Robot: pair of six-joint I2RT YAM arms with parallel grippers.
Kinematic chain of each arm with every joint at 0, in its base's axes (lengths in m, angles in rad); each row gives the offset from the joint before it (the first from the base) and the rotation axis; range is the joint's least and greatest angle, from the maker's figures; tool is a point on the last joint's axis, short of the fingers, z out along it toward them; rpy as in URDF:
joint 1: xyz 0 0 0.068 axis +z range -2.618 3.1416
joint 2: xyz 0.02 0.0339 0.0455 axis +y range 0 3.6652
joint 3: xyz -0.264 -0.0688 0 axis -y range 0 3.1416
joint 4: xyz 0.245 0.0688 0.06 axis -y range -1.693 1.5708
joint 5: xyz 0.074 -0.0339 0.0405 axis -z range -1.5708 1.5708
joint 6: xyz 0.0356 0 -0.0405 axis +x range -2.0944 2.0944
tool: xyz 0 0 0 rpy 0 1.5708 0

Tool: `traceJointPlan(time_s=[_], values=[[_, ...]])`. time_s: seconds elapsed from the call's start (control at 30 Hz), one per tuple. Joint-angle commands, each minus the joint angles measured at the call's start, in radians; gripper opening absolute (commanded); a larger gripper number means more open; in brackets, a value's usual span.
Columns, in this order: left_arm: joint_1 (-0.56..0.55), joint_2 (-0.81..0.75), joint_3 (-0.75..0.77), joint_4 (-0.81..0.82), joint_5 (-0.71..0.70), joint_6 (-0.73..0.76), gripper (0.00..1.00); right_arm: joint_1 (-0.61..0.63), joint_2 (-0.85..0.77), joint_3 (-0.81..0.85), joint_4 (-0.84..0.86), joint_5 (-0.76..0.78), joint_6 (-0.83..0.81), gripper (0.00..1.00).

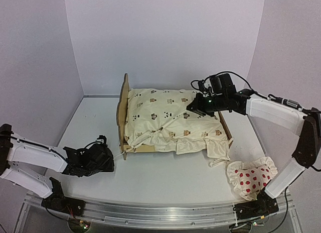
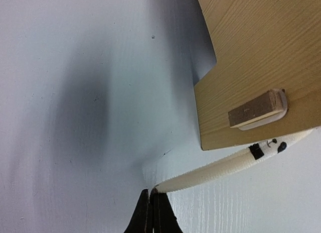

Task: Set up the pet bed

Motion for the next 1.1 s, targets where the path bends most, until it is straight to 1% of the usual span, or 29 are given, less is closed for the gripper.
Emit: traceJointPlan(time_s=[0.0,0.13,0.27,0.33,0.4,0.47,0.53,0.57,0.63,0.7,0.77,0.83,0.93,1.07], values=[[0.043,0.045,0.038,-0.083,-0.025,-0.025,0.00,-0.074,-0.083,-0.034,0.043,0.057,0.014,0.00],[0.099,0.077,0.046,-0.108,-0.022,-0.064,0.00,-0.092,-0.096,-0.057,0.043,0.051,0.014,0.00],[0.141,0.087,0.050,-0.107,-0.015,-0.068,0.00,-0.100,-0.109,-0.077,0.044,0.038,0.017,0.00],[0.144,0.092,0.055,-0.094,-0.006,-0.045,0.00,-0.101,-0.115,-0.094,0.053,0.005,0.025,0.00],[0.144,0.090,0.061,-0.082,0.011,-0.026,0.00,-0.101,-0.115,-0.106,0.065,-0.064,0.034,0.00],[0.144,0.075,0.067,-0.086,0.023,-0.006,0.03,-0.101,-0.120,-0.122,0.082,-0.144,0.045,0.00],[0.144,0.051,0.079,-0.109,0.033,0.007,0.08,-0.101,-0.124,-0.129,0.088,-0.231,0.056,0.00],[0.144,0.030,0.085,-0.121,0.038,0.018,0.12,-0.101,-0.124,-0.128,0.089,-0.271,0.063,0.00],[0.144,-0.003,0.104,-0.147,0.058,0.043,0.29,-0.098,-0.120,-0.123,0.087,-0.380,0.080,0.00],[0.144,-0.043,0.132,-0.179,0.077,0.074,0.40,-0.089,-0.111,-0.116,0.086,-0.490,0.098,0.00],[0.144,-0.079,0.169,-0.213,0.098,0.113,0.48,-0.064,-0.106,-0.113,0.073,-0.562,0.096,0.00],[0.143,-0.114,0.203,-0.239,0.118,0.162,0.54,-0.011,-0.110,-0.110,0.035,-0.581,0.064,0.00],[0.143,-0.165,0.251,-0.258,0.154,0.239,0.60,0.083,-0.113,-0.099,-0.051,-0.537,-0.007,0.00],[0.143,-0.210,0.306,-0.258,0.227,0.323,0.64,0.202,-0.102,-0.088,-0.115,-0.507,-0.054,0.00]])
